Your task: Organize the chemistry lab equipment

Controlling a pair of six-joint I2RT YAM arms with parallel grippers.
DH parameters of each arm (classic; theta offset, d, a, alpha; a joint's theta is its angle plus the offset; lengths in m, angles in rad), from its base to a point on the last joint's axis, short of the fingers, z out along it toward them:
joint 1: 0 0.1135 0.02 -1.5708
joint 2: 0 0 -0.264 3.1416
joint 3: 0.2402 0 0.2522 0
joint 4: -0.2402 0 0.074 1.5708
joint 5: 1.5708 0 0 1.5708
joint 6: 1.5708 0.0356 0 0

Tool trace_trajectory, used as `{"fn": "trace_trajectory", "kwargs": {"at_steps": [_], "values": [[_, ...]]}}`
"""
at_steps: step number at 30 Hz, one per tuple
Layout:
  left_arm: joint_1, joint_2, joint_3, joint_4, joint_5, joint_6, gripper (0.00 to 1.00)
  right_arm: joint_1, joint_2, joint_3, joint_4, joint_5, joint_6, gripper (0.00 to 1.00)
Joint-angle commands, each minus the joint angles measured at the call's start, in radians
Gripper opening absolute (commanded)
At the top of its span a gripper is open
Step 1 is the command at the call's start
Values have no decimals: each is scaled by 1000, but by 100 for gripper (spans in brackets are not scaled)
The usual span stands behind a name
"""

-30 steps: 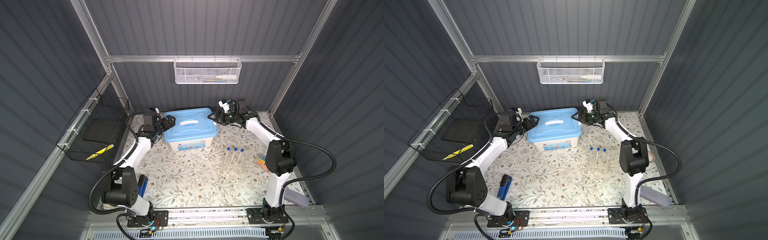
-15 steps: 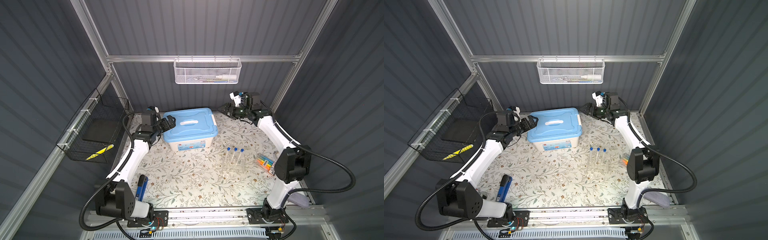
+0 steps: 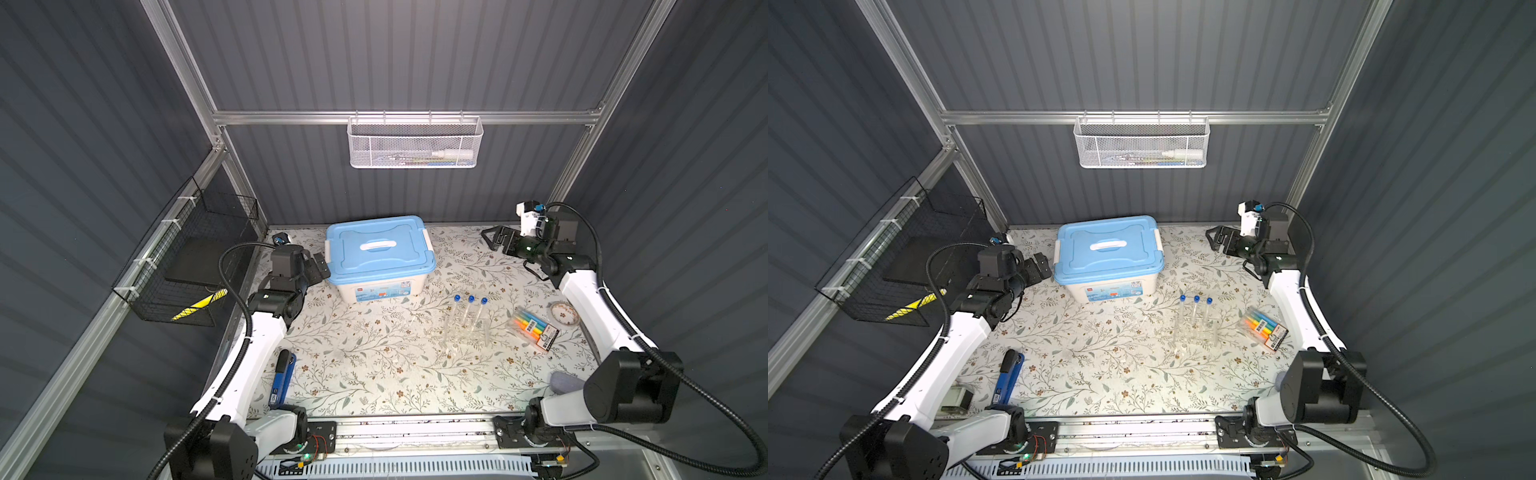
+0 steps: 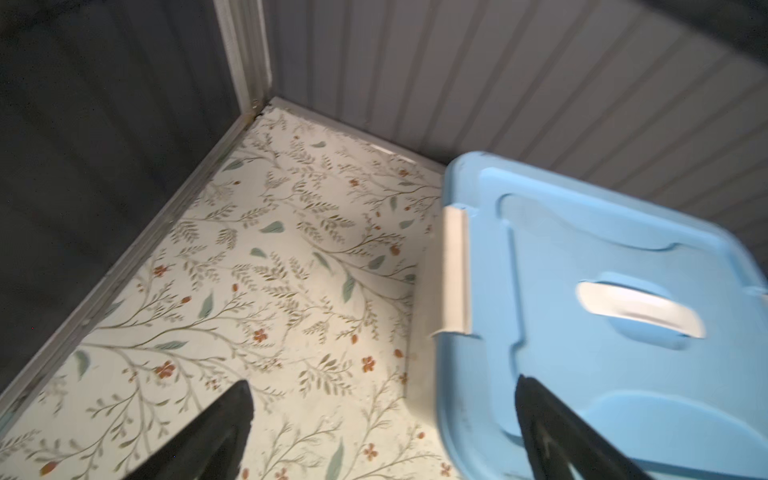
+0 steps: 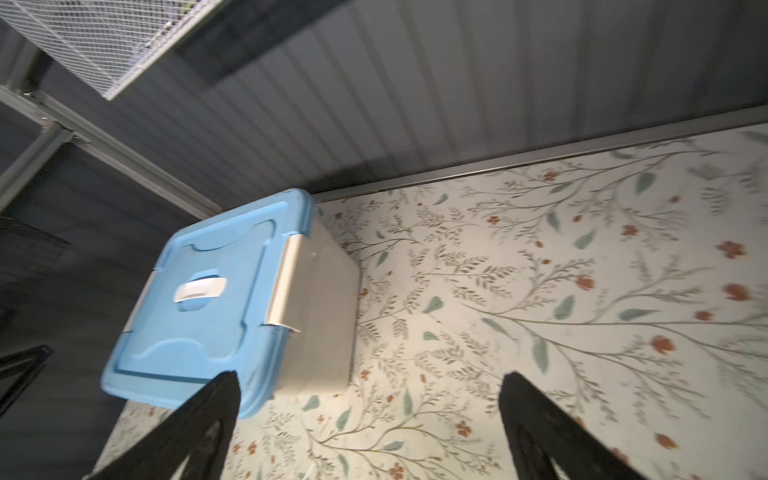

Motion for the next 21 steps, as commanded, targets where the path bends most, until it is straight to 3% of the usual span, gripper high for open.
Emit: {"fn": "trace_trajectory", "kwargs": {"at_steps": [1, 7, 15, 21], "values": [[6, -34, -104, 31, -129, 44, 100, -24, -71, -109, 35, 179, -111, 99], [8, -113, -321, 240, -206, 130, 100, -77, -210, -369, 207, 323, -132, 99], [8, -89, -485, 478, -223, 186, 100, -77, -316, -664, 491, 397, -117, 99], [8, -14, -606, 767, -228, 246, 100, -78, -256, -803, 759, 420, -132, 99]]}}
